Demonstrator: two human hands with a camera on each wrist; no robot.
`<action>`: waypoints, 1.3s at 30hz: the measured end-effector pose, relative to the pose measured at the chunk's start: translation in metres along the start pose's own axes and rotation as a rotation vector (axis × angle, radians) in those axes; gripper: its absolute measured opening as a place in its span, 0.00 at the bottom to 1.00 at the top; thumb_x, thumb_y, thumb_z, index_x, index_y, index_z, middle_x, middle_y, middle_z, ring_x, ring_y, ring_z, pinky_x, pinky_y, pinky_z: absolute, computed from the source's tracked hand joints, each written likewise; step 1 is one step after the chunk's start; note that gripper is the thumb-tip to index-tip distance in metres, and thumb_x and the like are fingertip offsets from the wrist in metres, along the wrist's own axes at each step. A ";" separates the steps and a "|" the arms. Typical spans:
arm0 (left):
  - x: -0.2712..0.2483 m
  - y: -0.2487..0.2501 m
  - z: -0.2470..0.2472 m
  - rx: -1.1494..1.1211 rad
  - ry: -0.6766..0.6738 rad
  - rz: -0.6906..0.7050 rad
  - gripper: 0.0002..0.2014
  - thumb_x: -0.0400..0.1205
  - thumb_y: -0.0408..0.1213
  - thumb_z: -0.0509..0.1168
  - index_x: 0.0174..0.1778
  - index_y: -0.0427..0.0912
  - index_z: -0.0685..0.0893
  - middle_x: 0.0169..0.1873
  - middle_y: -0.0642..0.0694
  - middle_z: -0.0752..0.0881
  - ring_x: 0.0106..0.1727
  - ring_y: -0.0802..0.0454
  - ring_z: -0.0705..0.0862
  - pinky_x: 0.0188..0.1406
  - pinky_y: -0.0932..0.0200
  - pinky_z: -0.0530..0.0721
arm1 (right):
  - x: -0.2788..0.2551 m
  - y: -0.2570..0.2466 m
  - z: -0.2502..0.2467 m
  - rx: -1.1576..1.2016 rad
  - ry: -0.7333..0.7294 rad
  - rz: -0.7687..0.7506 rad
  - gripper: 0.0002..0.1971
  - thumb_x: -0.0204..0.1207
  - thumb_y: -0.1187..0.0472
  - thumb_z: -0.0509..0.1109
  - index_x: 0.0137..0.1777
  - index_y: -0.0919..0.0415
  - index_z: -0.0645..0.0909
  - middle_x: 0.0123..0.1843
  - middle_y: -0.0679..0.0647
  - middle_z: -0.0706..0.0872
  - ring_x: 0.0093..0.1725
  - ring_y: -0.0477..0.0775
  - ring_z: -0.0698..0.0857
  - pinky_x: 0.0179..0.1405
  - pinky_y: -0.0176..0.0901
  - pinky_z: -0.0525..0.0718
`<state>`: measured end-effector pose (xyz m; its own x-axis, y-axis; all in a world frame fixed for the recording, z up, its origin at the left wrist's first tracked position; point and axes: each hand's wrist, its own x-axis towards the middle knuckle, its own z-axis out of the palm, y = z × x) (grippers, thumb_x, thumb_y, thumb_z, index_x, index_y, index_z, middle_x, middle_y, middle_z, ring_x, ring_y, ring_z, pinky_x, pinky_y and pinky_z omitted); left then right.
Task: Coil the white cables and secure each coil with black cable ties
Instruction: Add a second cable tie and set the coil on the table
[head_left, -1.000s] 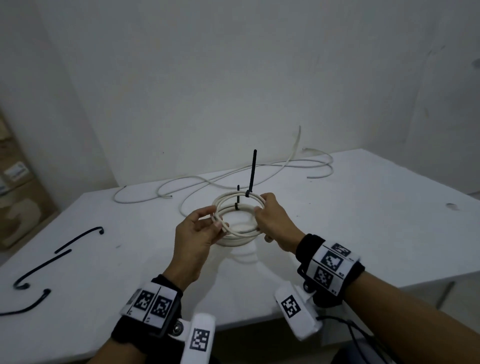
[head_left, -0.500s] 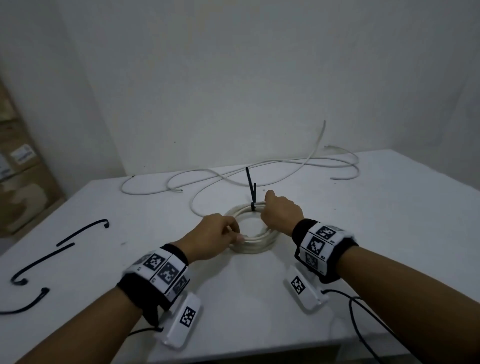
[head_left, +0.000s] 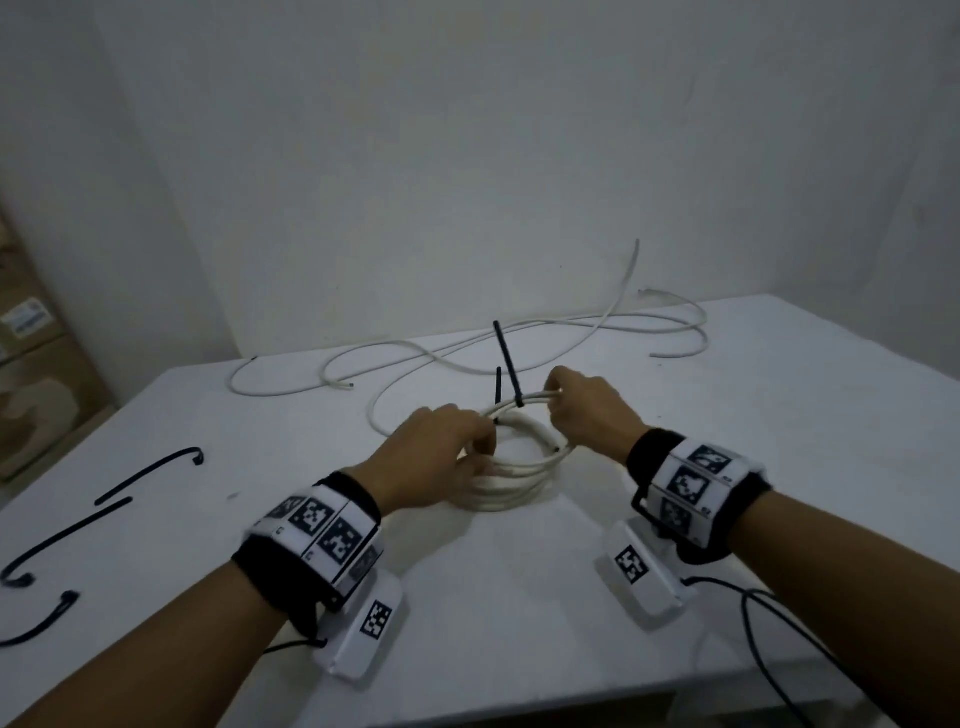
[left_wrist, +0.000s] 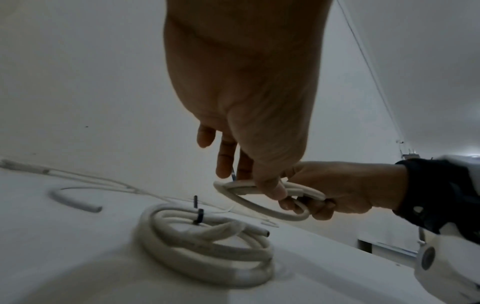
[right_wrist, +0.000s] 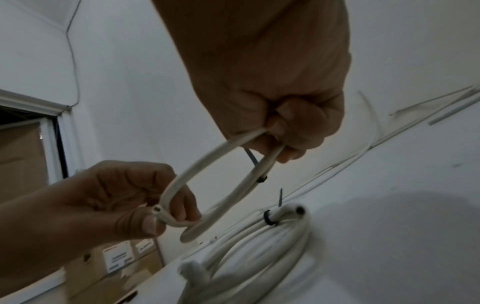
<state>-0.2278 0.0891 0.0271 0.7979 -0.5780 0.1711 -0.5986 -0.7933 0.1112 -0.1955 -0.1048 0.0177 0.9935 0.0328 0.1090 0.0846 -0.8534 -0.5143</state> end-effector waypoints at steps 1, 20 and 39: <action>0.007 0.008 -0.003 0.024 0.015 0.029 0.06 0.82 0.43 0.65 0.50 0.47 0.83 0.44 0.55 0.82 0.44 0.56 0.71 0.47 0.58 0.66 | 0.000 0.008 -0.006 0.013 0.007 0.023 0.09 0.78 0.64 0.60 0.56 0.64 0.75 0.46 0.62 0.83 0.42 0.60 0.79 0.38 0.46 0.75; 0.094 0.092 0.055 -0.036 -0.184 0.166 0.09 0.80 0.37 0.67 0.52 0.40 0.89 0.50 0.41 0.88 0.53 0.43 0.83 0.50 0.53 0.80 | -0.005 0.099 -0.053 0.002 -0.255 0.293 0.15 0.78 0.68 0.62 0.64 0.65 0.70 0.46 0.61 0.81 0.31 0.55 0.83 0.19 0.39 0.80; 0.070 0.063 0.047 -0.057 -0.184 0.033 0.15 0.81 0.33 0.64 0.64 0.41 0.83 0.59 0.42 0.82 0.60 0.46 0.80 0.54 0.58 0.77 | 0.011 0.076 -0.042 -0.452 -0.313 0.105 0.09 0.77 0.64 0.69 0.55 0.67 0.78 0.31 0.53 0.71 0.24 0.49 0.71 0.08 0.30 0.69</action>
<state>-0.2066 -0.0098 0.0003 0.7743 -0.6328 -0.0060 -0.6234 -0.7643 0.1651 -0.1812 -0.1914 0.0157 0.9759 0.0300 -0.2163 0.0118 -0.9963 -0.0850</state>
